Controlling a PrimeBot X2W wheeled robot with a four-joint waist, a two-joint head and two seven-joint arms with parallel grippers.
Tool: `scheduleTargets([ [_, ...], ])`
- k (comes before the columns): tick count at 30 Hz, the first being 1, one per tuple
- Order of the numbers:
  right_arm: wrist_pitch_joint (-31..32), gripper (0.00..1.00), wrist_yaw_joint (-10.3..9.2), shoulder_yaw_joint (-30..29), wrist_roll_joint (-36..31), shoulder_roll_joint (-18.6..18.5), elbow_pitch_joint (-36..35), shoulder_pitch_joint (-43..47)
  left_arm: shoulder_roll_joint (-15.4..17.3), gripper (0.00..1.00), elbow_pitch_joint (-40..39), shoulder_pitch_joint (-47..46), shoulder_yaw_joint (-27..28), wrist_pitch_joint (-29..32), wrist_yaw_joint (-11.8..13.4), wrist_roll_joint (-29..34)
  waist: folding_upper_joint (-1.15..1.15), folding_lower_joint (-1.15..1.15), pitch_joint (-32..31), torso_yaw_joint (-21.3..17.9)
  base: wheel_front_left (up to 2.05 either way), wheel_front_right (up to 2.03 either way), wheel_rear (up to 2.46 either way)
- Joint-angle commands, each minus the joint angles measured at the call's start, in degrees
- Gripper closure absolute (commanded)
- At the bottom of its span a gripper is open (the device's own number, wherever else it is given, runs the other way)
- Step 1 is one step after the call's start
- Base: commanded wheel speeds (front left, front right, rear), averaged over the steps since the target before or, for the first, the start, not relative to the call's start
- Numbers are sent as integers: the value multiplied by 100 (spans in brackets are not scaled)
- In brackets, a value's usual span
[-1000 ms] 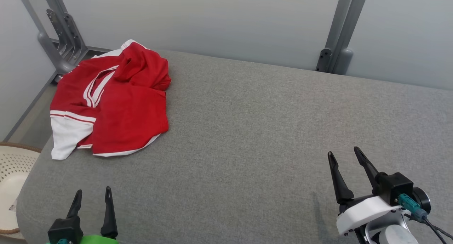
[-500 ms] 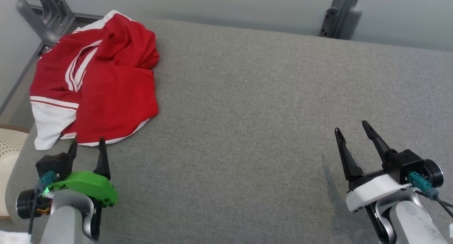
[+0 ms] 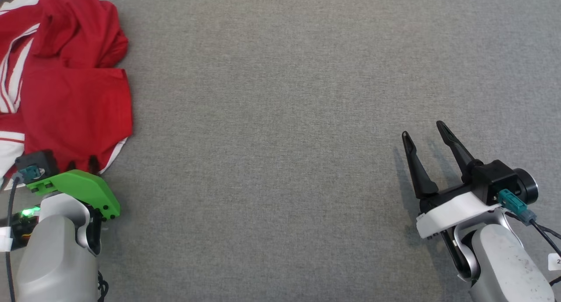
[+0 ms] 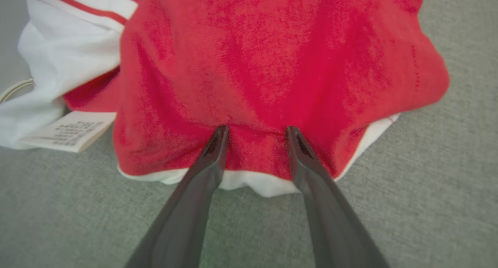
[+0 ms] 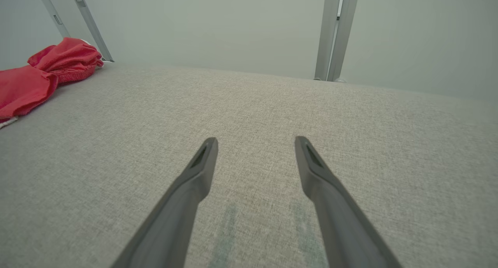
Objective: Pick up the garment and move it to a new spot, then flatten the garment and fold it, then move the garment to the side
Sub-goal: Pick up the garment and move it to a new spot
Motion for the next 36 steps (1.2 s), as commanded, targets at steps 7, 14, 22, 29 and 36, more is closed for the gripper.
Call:
scheduleTargets([
  [7,-18,0,0,-81,32,152,56,43,76,100,324,105,-127,-237,-121,18,0,-1,-69,-290,0,0,0],
  [14,-18,0,0,-181,61,315,99,286,12,100,-275,256,-361,-613,-310,-97,0,-1,-458,-266,0,0,0],
  [22,-18,0,0,-134,100,514,141,448,-353,100,-2264,628,-1251,-248,-378,-481,0,-1,-876,-495,0,0,0],
  [29,-19,0,0,-174,115,611,158,521,-456,100,-4596,880,-2102,460,-378,-939,0,-1,-1075,-1043,0,0,0],
  [36,-18,0,0,-314,131,686,133,585,-631,100,-6353,690,-2715,990,-267,-1299,0,-1,-1081,-1758,0,0,0],
])
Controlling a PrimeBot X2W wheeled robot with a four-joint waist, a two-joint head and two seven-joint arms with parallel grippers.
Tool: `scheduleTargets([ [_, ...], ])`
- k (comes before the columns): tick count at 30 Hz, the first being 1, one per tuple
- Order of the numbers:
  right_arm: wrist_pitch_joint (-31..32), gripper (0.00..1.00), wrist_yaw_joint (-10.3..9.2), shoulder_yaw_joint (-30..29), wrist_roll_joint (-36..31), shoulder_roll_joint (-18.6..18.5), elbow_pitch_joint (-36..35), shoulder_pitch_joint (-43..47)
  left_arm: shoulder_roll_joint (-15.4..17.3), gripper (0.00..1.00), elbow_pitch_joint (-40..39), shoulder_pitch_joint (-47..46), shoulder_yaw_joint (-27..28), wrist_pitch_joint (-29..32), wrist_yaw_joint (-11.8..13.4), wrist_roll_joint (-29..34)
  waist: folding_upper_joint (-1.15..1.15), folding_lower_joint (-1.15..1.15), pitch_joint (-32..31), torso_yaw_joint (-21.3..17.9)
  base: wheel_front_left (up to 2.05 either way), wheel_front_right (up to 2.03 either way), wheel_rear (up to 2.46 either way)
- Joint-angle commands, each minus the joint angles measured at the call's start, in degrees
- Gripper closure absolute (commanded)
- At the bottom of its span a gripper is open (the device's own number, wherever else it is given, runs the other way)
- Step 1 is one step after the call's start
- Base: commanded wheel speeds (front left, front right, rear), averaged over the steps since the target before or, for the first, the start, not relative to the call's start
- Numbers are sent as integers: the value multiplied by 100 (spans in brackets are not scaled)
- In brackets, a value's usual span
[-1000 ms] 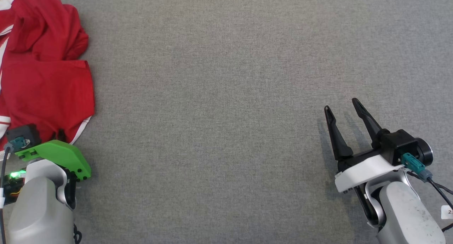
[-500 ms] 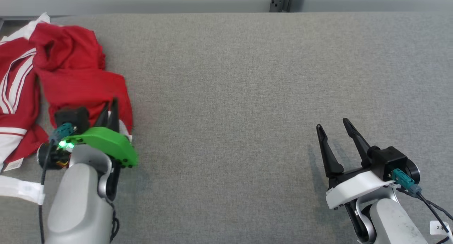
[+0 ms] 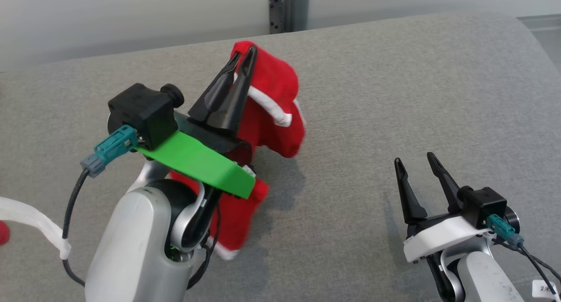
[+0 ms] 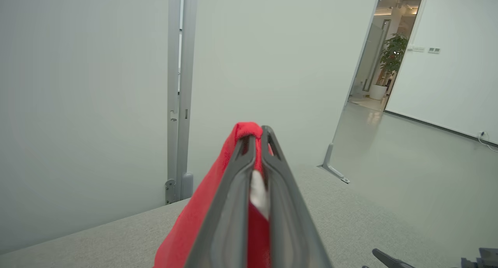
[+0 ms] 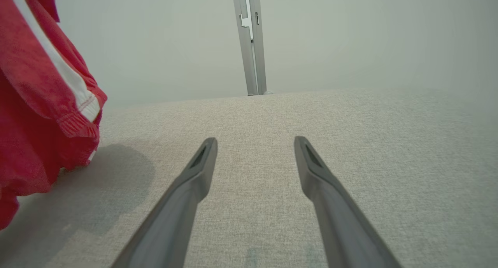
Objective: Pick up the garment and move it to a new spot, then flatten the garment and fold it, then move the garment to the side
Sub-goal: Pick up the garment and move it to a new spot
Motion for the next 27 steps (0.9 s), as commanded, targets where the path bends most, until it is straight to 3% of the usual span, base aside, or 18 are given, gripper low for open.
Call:
scheduleTargets([
  [1,-18,0,0,2,22,22,-16,58,-29,100,-173,-95,-70,62,64,-107,0,0,-41,-553,0,0,0],
  [5,-18,0,0,6,62,68,-26,24,-56,100,-500,-220,-393,195,256,-111,0,0,78,-989,0,0,0],
  [9,-18,0,0,-42,92,98,-34,20,-66,100,-207,-170,-624,167,460,-88,0,0,197,-1333,0,0,0],
  [13,-18,0,0,-134,151,113,-37,42,0,100,687,142,-737,125,582,-50,0,0,311,-1575,0,0,0],
  [19,-18,0,1,-151,201,126,-18,91,133,100,2606,398,-981,-64,554,192,0,0,395,-1722,0,0,0],
  [27,-18,0,0,-185,165,126,7,41,-8,100,3850,168,-1137,-564,416,45,0,0,383,-1603,0,0,0],
])
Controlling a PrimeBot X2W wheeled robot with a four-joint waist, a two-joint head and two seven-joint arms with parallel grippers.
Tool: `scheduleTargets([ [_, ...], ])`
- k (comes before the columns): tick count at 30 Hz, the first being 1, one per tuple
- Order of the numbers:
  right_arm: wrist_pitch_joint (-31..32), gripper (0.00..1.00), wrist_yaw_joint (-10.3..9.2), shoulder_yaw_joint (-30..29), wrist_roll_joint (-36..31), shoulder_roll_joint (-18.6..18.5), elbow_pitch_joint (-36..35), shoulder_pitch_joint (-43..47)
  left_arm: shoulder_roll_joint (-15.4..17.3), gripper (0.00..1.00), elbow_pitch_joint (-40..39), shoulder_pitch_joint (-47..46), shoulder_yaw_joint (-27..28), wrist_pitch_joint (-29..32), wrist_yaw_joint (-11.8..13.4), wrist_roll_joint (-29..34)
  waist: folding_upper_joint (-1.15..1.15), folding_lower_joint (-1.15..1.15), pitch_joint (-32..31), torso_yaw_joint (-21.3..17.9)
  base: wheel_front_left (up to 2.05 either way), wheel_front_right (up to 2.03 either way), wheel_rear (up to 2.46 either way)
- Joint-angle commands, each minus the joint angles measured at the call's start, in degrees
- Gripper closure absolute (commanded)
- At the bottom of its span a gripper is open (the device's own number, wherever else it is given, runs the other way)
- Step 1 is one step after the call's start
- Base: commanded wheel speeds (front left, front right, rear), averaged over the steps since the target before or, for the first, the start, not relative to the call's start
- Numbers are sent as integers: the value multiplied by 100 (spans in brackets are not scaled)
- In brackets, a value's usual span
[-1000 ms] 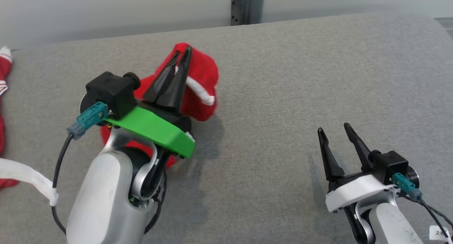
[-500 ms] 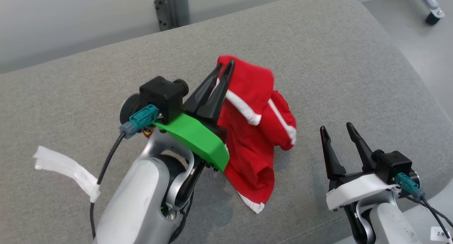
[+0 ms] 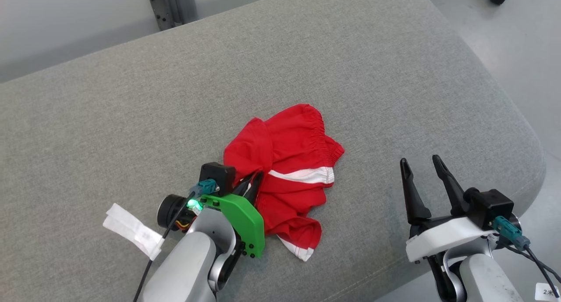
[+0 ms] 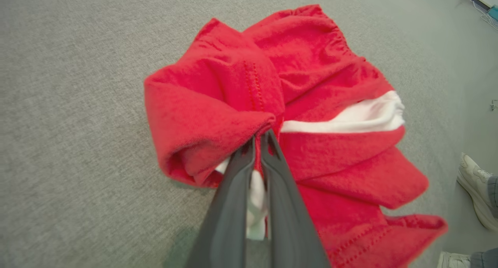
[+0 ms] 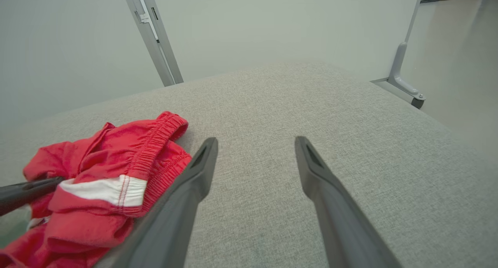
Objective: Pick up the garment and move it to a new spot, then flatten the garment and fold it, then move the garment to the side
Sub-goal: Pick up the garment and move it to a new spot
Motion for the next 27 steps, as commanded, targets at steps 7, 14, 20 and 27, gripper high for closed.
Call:
scheduleTargets([
  [7,-18,0,0,-88,-205,0,-85,91,154,0,-190,104,135,-909,80,-2,0,0,-364,362,0,0,0],
  [14,-18,0,0,-249,-449,-243,-476,349,828,0,-1212,1151,485,-1802,785,375,0,0,-761,735,0,0,0],
  [20,-18,0,0,-395,-497,-572,-674,619,1048,0,-1980,2275,1134,-2031,1172,398,0,0,-1031,1104,0,0,0],
  [27,-18,0,0,-535,-564,-695,-700,987,692,0,-2669,3319,1970,-2016,906,870,0,0,-1233,1500,0,0,0],
])
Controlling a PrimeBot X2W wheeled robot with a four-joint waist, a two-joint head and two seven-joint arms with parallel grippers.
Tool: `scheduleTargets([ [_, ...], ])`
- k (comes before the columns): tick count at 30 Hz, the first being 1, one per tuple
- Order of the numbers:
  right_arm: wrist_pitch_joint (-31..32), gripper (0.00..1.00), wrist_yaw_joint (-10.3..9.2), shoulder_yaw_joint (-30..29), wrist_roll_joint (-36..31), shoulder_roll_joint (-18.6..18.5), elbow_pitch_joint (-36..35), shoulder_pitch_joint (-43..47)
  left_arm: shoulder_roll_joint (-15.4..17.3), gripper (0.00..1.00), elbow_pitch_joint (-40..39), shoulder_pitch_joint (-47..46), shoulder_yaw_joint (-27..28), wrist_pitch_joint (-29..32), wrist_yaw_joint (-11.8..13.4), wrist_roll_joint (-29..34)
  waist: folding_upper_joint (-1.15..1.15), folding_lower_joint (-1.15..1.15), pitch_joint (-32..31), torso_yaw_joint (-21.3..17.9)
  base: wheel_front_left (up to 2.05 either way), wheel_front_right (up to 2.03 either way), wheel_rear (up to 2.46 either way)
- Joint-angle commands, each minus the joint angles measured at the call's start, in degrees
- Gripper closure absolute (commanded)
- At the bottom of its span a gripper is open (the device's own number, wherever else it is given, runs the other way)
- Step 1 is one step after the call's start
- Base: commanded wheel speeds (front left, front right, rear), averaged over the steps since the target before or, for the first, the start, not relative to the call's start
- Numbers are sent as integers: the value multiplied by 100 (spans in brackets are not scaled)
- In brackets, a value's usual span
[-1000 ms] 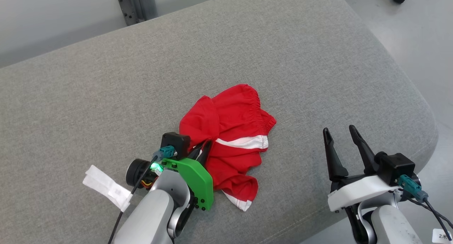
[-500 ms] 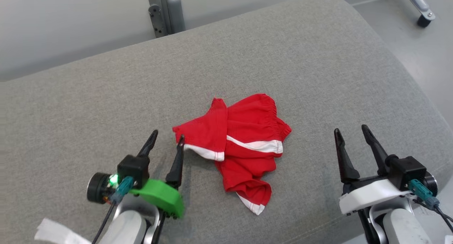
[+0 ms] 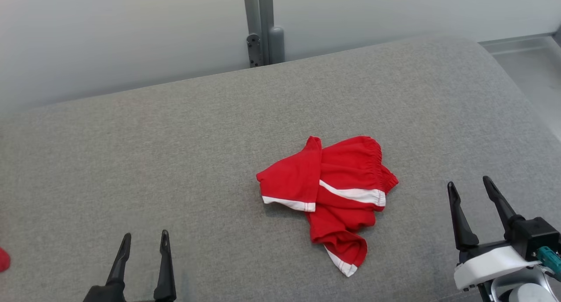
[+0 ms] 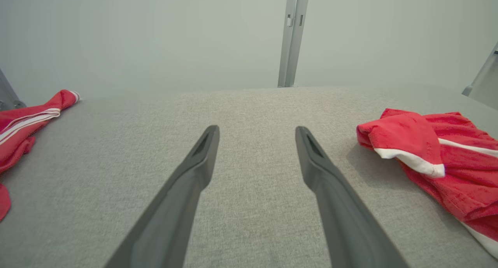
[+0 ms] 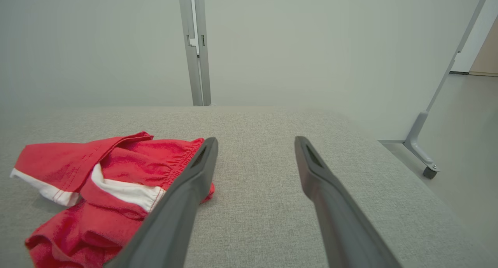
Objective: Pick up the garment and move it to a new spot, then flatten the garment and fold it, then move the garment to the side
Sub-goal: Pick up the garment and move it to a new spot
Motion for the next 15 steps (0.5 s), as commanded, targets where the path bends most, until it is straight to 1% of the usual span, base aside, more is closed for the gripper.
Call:
scheduleTargets([
  [1,-18,0,0,32,-53,-38,9,126,-64,0,-5,113,163,0,-102,127,0,0,-216,291,0,0,0],
  [3,-18,0,0,64,-80,-44,27,184,-230,0,27,245,362,-1,-283,202,0,0,-252,359,0,0,0],
  [10,-18,0,0,115,-120,53,88,216,-557,0,343,395,1067,-2,-900,492,0,0,-293,444,0,0,0],
  [15,-18,0,0,157,-110,102,127,152,-684,0,454,350,1389,-2,-1129,643,0,0,-280,429,0,0,0],
])
